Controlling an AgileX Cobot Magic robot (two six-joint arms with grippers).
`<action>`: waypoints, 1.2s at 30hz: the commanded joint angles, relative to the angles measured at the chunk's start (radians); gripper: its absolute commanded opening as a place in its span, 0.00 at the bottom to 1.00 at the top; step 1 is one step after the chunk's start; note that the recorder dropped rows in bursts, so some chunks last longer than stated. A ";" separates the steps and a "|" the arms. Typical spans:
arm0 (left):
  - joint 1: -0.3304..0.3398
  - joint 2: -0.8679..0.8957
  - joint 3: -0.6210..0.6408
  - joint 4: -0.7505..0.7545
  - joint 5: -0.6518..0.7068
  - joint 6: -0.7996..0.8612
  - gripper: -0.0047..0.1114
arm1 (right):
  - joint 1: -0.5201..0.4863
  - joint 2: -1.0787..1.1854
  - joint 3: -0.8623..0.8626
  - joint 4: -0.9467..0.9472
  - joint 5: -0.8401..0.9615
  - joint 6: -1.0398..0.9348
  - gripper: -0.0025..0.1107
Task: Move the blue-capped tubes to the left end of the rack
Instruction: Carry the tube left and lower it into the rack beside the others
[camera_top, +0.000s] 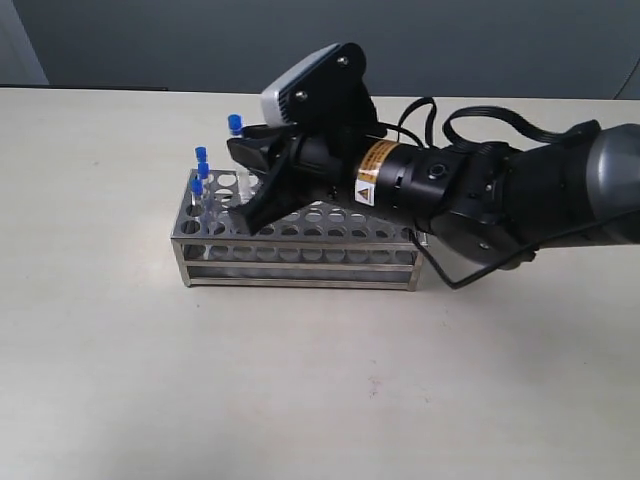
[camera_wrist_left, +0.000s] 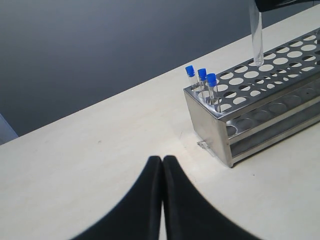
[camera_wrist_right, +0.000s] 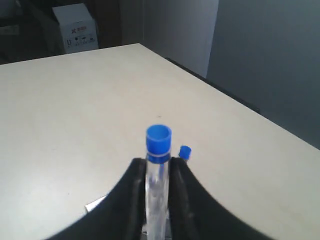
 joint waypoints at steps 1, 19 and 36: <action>-0.007 -0.004 0.001 0.004 -0.005 -0.004 0.04 | 0.037 0.004 -0.058 -0.020 0.058 0.016 0.01; -0.007 -0.004 0.001 0.004 -0.005 -0.004 0.04 | 0.056 0.173 -0.226 -0.185 0.066 0.220 0.01; -0.007 -0.004 0.001 0.004 -0.005 -0.004 0.04 | 0.057 0.256 -0.226 -0.185 0.064 0.257 0.01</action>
